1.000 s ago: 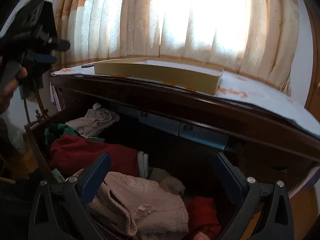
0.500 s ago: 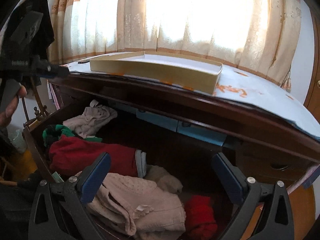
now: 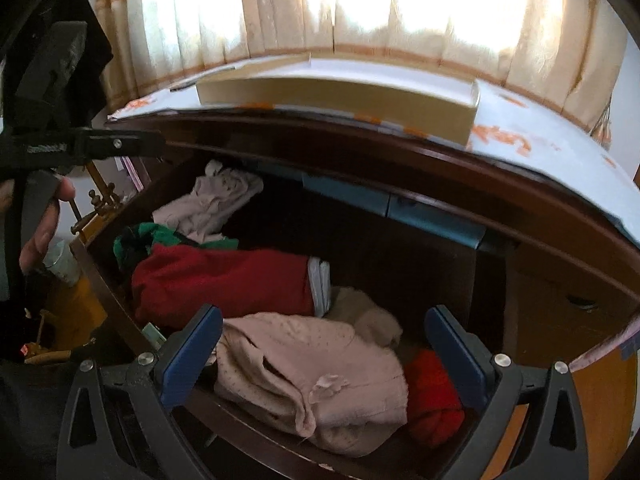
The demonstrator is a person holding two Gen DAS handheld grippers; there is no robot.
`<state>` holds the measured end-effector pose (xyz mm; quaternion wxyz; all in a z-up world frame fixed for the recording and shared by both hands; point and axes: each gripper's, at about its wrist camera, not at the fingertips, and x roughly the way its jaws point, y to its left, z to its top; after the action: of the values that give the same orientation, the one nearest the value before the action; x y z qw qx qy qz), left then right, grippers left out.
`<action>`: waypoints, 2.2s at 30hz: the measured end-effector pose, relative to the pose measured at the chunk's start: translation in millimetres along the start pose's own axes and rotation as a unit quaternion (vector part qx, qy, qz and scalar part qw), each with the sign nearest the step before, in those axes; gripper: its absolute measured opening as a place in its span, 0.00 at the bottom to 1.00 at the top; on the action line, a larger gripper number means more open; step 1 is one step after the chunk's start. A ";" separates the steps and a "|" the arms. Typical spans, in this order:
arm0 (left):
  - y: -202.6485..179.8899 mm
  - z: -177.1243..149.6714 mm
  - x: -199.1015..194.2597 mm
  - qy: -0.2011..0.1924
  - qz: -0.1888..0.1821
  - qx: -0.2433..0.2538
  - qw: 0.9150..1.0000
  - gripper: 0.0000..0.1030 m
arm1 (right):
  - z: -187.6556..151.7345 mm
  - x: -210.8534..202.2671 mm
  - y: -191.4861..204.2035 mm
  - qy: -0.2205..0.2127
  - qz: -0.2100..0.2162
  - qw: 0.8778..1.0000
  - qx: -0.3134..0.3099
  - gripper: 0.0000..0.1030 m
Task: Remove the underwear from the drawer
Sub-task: 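Reach the right tool into the drawer and close it on the pink knit garment, then close the left tool on the red garment while the right tool holds the pink garment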
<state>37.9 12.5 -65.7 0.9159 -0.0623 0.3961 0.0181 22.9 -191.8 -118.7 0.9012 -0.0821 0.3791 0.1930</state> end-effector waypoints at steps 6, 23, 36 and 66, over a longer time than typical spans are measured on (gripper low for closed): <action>-4.7 -2.3 5.5 0.009 -0.003 0.005 1.000 1.00 | -4.4 11.6 -3.8 0.053 0.018 0.998 0.020 0.99; -28.7 -15.0 22.8 0.049 -0.030 0.038 0.998 1.00 | -15.5 42.3 -11.1 0.128 0.049 0.990 0.042 0.93; -41.4 -21.8 26.9 0.060 -0.041 0.066 0.995 0.97 | -13.2 26.4 -8.5 0.078 0.075 0.994 0.031 0.40; -90.8 -48.8 65.4 0.134 -0.101 0.133 0.977 0.57 | -13.8 2.0 -28.8 0.016 0.072 0.994 0.082 0.26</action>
<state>54.9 -84.8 -137.3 0.8514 0.0188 0.5061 -0.1365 26.9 -221.6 -129.8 0.8825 0.0165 0.4129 0.2247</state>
